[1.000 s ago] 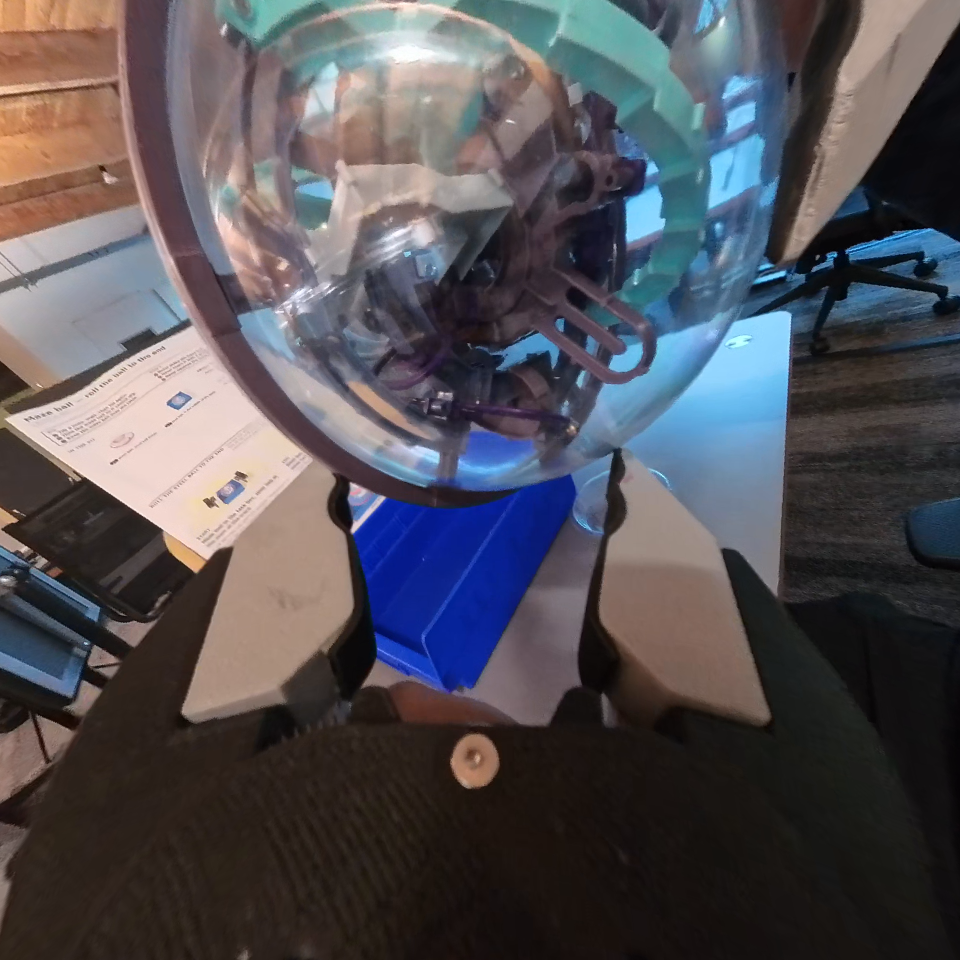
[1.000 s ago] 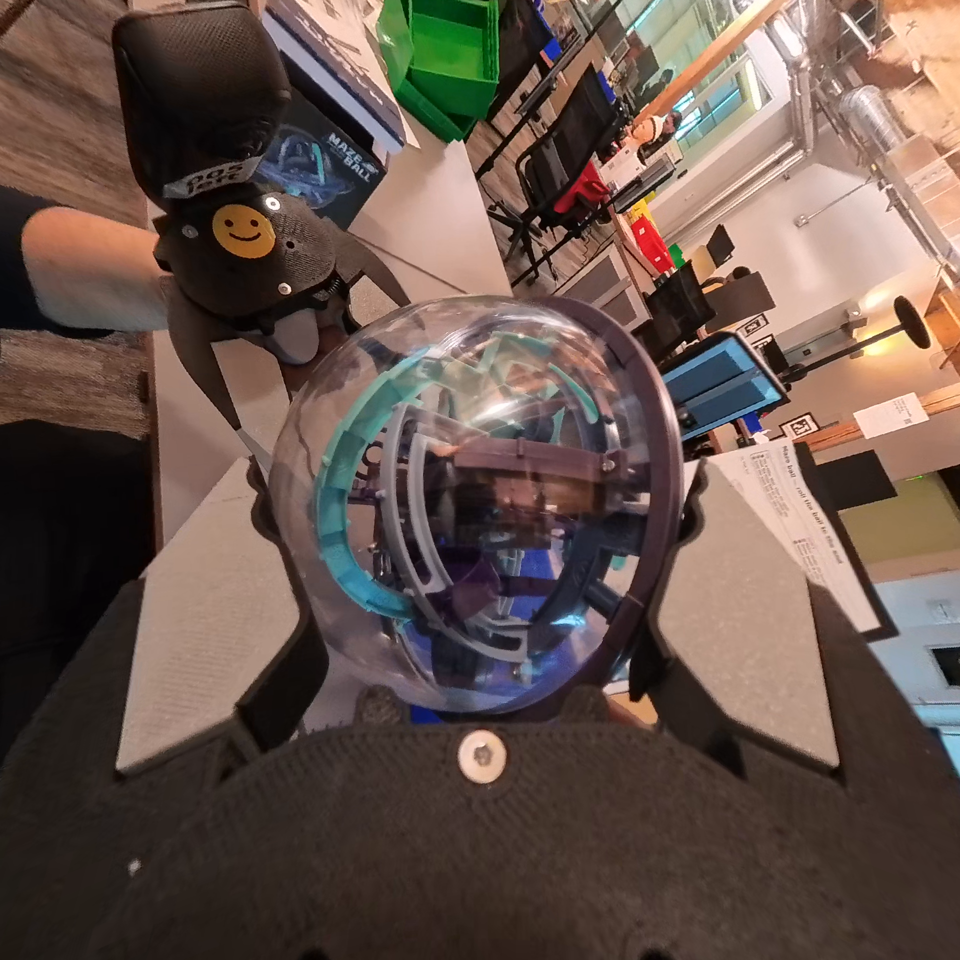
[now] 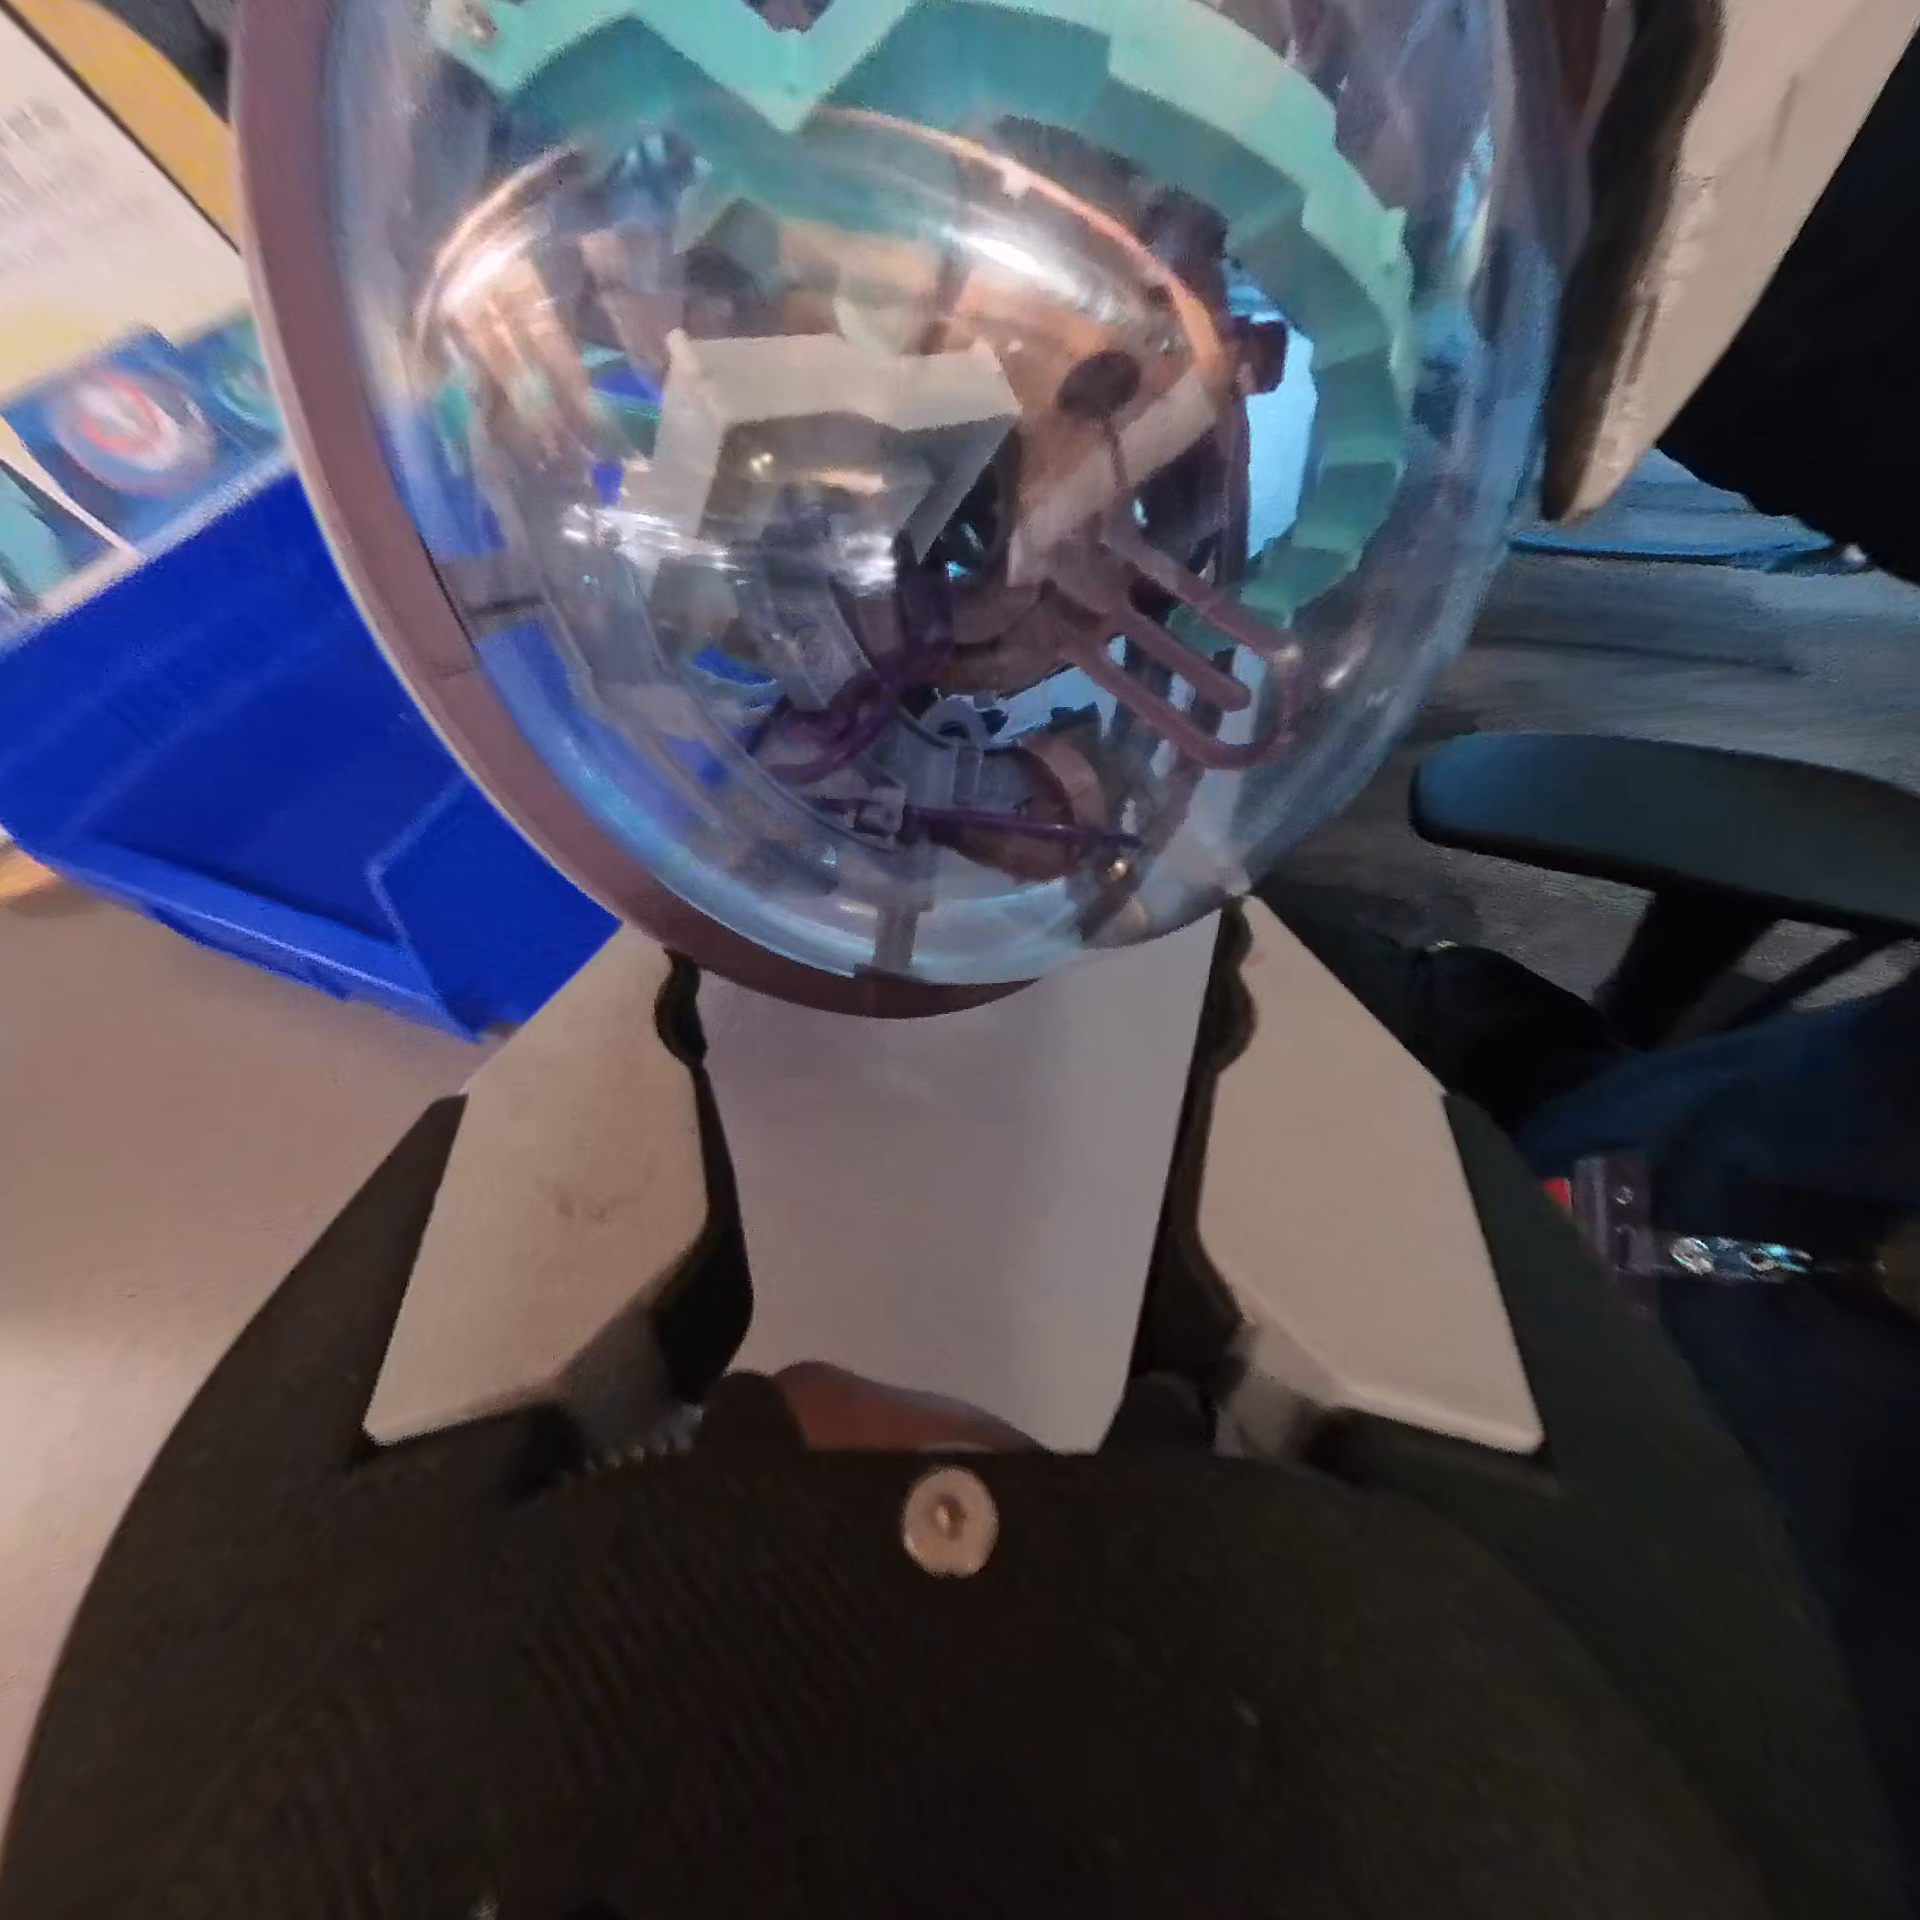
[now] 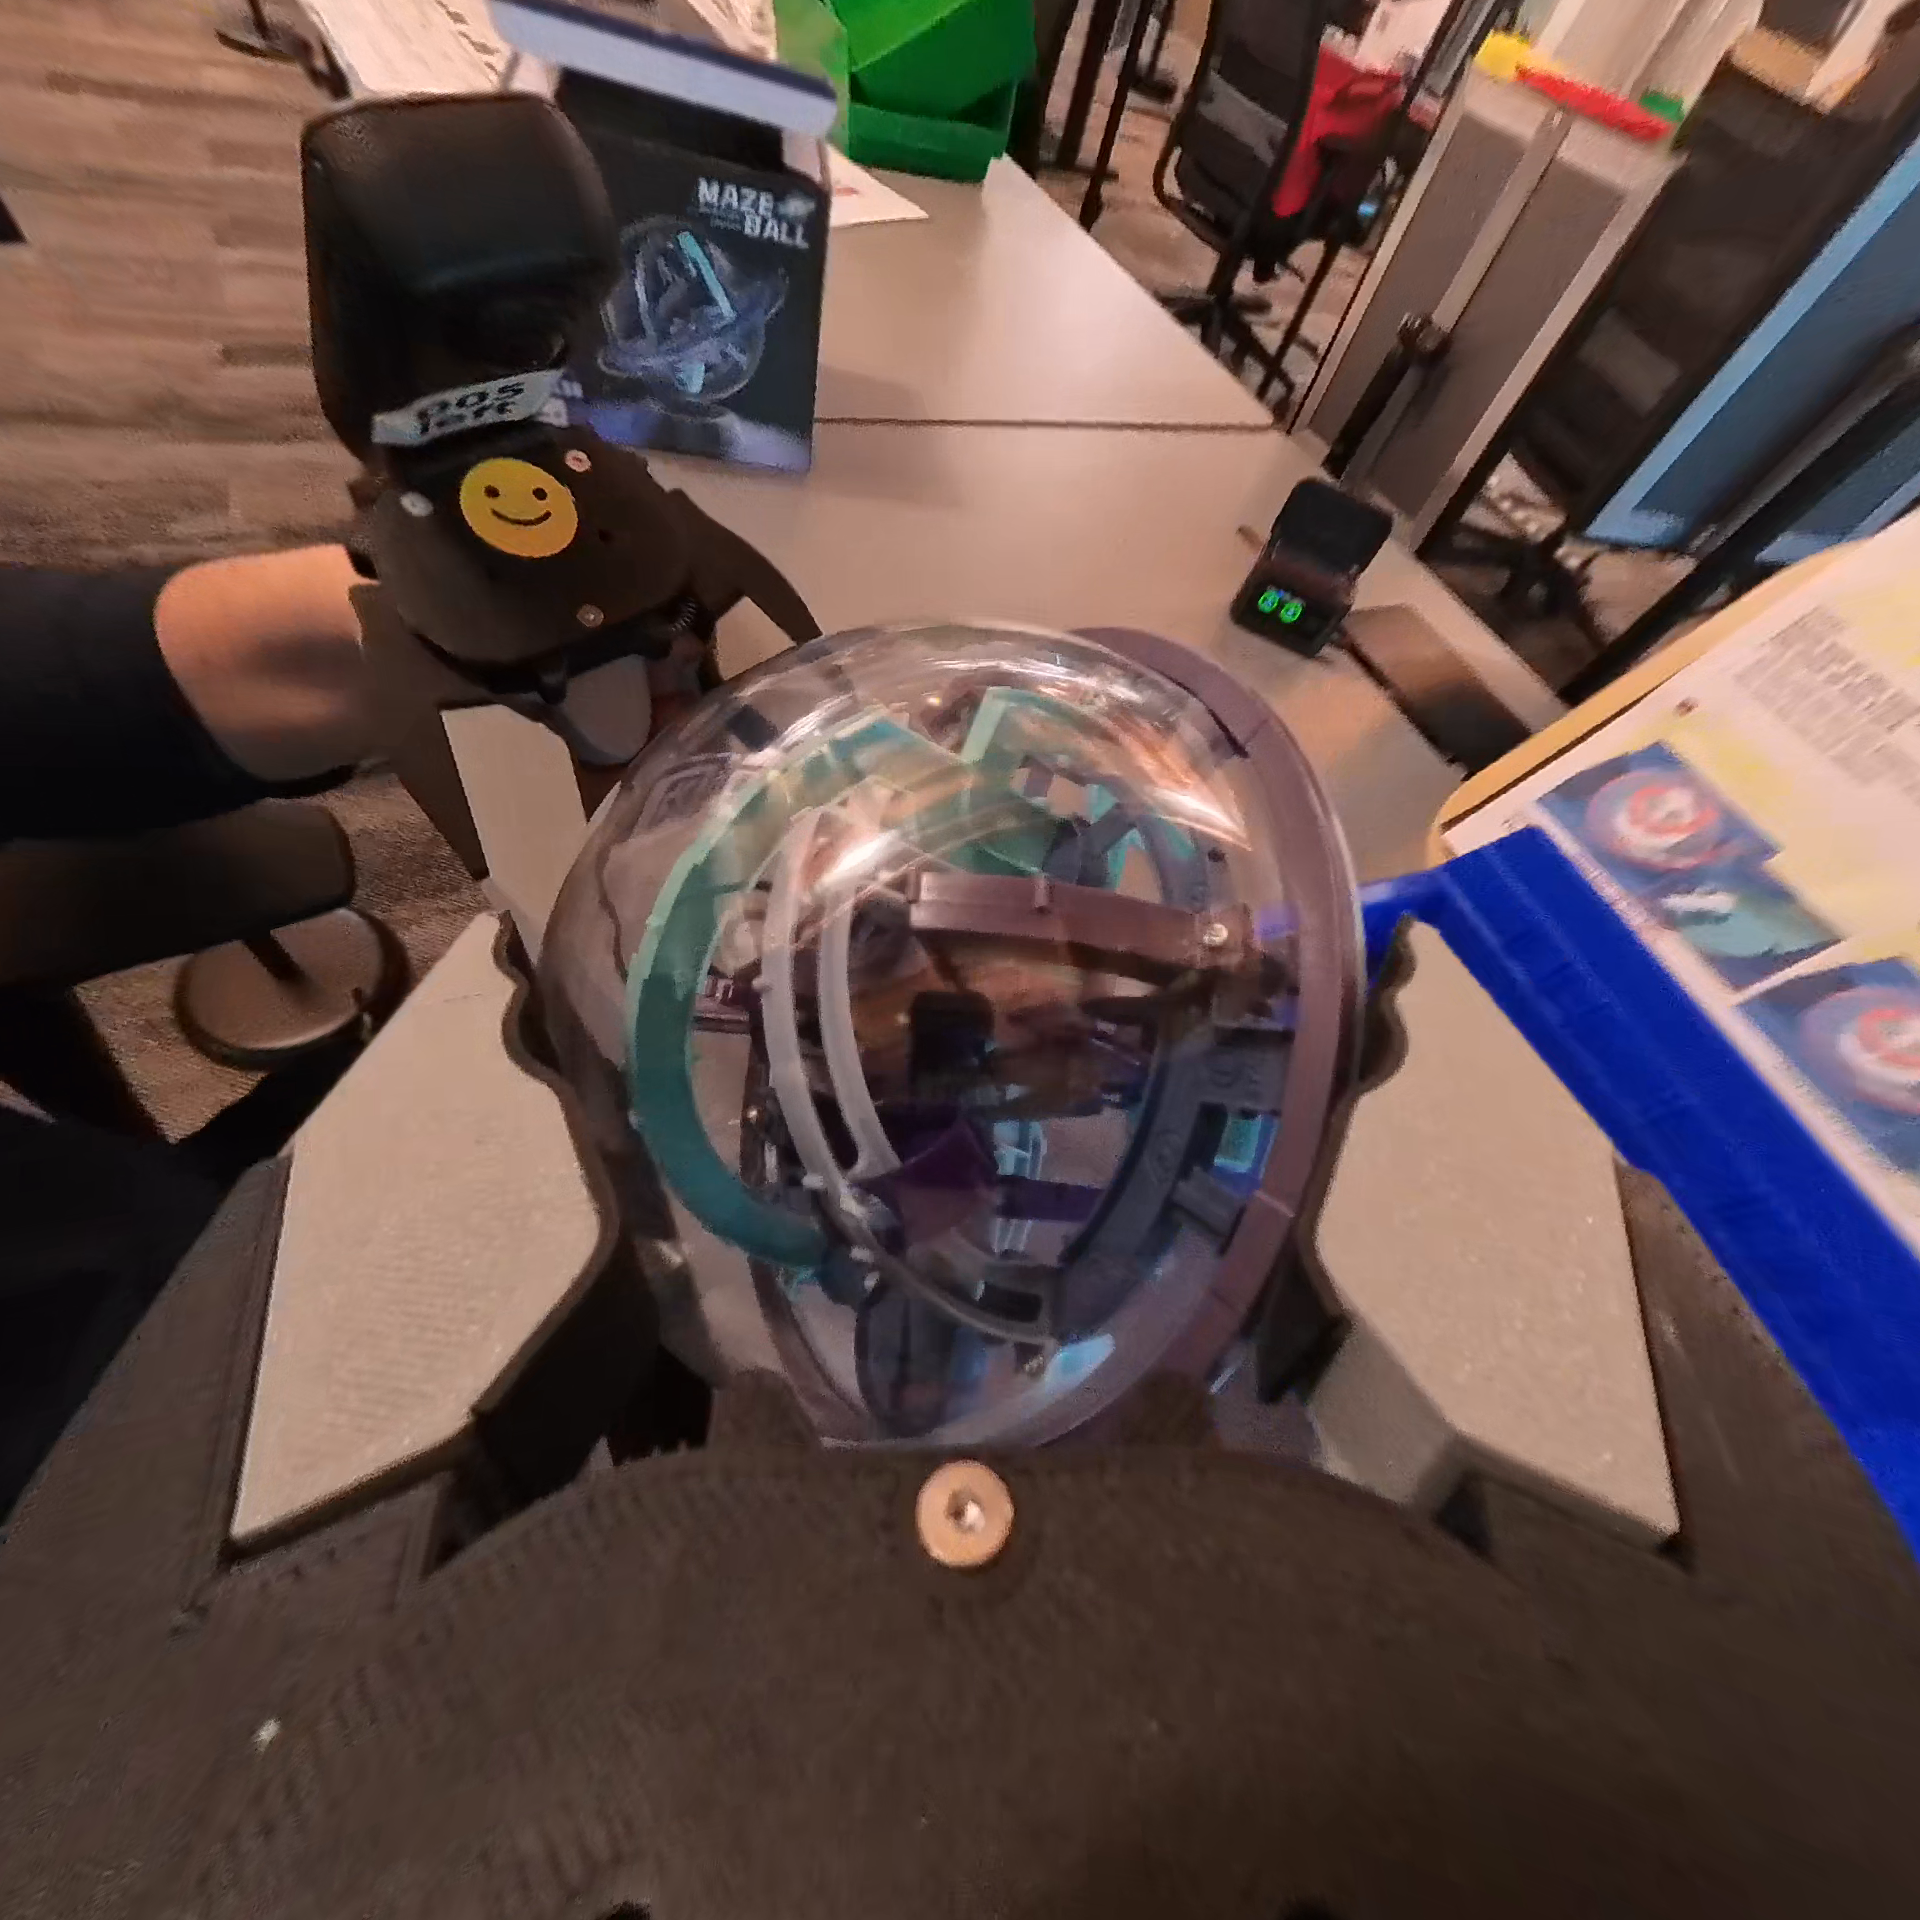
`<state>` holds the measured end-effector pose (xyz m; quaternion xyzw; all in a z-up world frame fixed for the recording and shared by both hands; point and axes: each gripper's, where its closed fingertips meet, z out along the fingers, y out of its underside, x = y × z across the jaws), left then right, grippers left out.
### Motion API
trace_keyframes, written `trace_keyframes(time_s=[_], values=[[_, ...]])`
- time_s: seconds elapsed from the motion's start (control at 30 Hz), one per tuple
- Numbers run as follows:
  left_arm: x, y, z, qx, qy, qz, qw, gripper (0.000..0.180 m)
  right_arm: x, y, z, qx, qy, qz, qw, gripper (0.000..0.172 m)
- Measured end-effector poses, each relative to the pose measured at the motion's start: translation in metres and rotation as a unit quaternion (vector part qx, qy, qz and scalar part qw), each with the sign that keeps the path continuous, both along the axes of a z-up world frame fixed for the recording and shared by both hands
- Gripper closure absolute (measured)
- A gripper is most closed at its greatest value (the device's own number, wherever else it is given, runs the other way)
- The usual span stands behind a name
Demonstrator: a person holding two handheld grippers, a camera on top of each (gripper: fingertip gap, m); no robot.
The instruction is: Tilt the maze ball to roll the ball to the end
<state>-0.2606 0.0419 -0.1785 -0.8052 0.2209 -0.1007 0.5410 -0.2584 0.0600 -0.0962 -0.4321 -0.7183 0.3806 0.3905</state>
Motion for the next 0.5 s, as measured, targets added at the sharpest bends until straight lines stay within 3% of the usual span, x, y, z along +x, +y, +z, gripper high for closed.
trace_keyframes(time_s=[0.13,0.5], values=[[0.0,-0.003,-0.02,-0.033,-0.021,-0.01,0.999,0.083,-0.003,0.004,-0.022,-0.044,-0.017,-0.008,0.999,0.021],[-0.004,-0.005,-0.033,-0.039,-0.073,0.002,0.997,0.075,-0.009,0.013,-0.053,-0.177,-0.039,-0.02,0.983,0.02]])
